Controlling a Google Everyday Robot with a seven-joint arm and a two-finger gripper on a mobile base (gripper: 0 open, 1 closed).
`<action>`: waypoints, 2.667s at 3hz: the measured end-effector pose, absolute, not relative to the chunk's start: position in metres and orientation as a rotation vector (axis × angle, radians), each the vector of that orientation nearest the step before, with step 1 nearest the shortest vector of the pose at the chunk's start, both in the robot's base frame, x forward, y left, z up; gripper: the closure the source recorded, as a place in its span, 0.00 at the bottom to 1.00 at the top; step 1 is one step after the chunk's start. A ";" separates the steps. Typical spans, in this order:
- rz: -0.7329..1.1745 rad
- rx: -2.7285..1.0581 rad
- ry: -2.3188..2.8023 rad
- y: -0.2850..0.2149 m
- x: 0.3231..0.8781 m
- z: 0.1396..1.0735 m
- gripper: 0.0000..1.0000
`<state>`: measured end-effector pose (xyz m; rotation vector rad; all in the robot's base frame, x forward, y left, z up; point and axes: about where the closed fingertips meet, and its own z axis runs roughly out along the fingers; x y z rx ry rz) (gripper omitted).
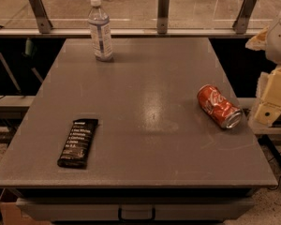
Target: Pick blue plastic bottle
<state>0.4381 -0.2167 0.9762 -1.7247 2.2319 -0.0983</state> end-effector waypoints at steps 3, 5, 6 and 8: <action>0.003 -1.717 2.033 -0.156 0.514 0.979 0.00; 0.047 -1.673 1.839 -0.091 0.571 1.008 0.00; 0.076 -1.603 1.825 -0.075 0.587 1.007 0.00; 0.174 -1.367 1.739 -0.022 0.684 1.008 0.00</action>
Offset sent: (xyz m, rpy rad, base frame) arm 0.0547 0.0439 -0.0064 0.1312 -0.0462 0.0971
